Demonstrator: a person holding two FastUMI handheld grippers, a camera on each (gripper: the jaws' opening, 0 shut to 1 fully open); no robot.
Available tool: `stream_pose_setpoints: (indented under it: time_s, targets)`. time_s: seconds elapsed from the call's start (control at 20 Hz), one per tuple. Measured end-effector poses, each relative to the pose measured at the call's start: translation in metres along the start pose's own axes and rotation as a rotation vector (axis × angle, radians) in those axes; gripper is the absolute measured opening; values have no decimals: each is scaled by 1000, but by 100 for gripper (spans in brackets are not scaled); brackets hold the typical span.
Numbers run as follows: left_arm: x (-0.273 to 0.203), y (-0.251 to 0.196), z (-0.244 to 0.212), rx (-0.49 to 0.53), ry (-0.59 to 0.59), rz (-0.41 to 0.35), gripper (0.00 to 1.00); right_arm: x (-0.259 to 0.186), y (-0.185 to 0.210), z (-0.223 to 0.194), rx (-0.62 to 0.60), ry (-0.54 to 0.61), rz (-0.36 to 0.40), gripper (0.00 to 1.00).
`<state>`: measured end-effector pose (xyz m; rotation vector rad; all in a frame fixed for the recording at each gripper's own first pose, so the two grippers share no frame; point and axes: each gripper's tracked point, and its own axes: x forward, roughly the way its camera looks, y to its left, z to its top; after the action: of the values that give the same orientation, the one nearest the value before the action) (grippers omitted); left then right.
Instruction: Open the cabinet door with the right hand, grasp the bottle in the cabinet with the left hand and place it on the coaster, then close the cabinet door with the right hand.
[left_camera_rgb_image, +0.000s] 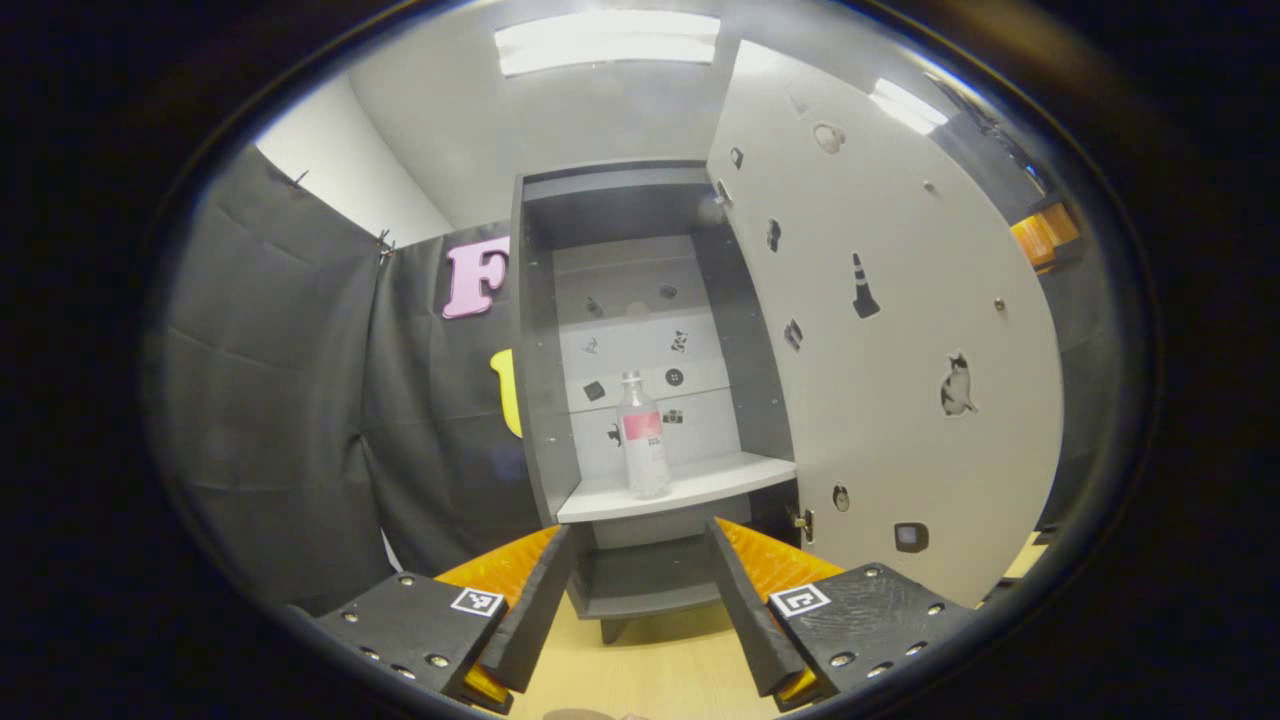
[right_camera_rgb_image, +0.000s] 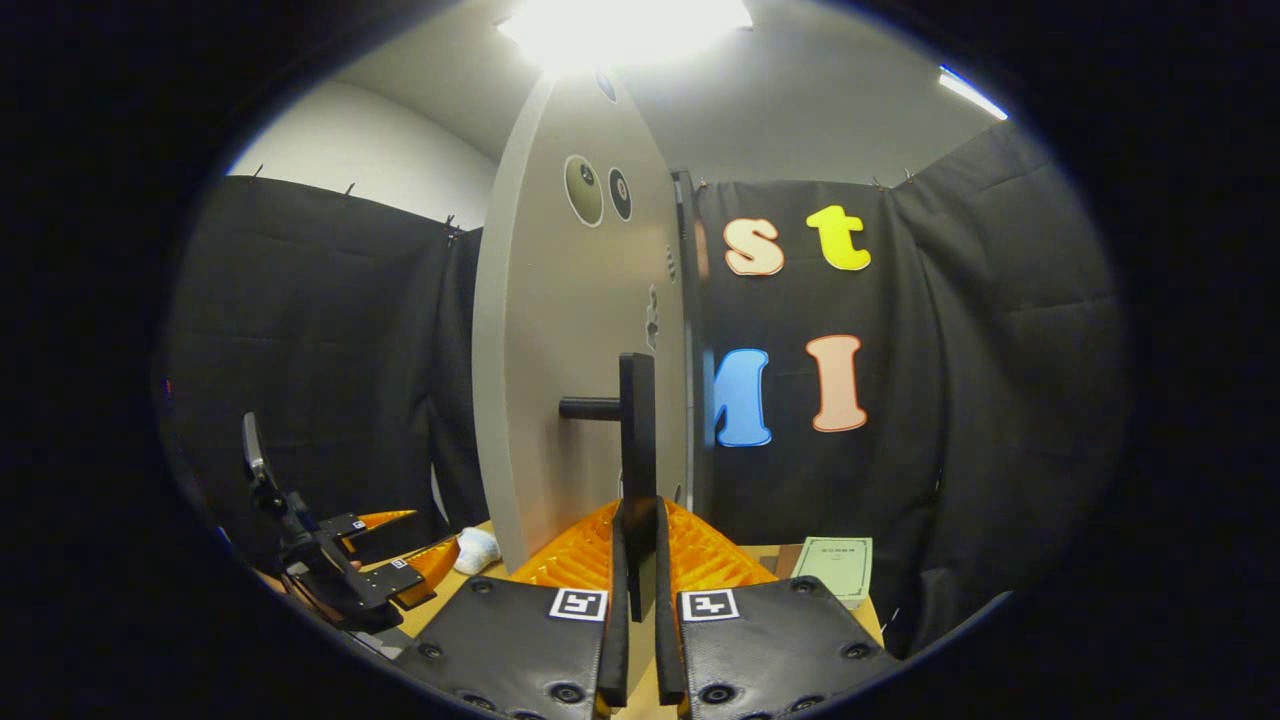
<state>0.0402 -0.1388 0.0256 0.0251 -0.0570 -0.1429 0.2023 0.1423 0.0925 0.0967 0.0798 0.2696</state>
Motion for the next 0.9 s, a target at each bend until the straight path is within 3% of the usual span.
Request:
stream_pose_setpoints:
  time_s: [0.1,0.15,0.25,0.5,0.65,0.9]
  targets:
    - [-4,-3,0,3,2,10,80,1,-16,3,28,-5,-14,12]
    - [-5,-3,1,8,2,16,80,1,-14,4,59,-6,11,8]
    - [-3,-8,2,17,3,30,81,-3,-6,5,95,-17,63,13]
    - [5,-19,20,14,-10,30,80,-41,-7,0,54,-21,100,13]
    - [21,-30,37,-15,-19,-5,81,-72,-49,-6,12,-29,-20,9]
    - [67,-39,49,-116,26,-84,80,-93,-97,-24,60,-4,-179,13]
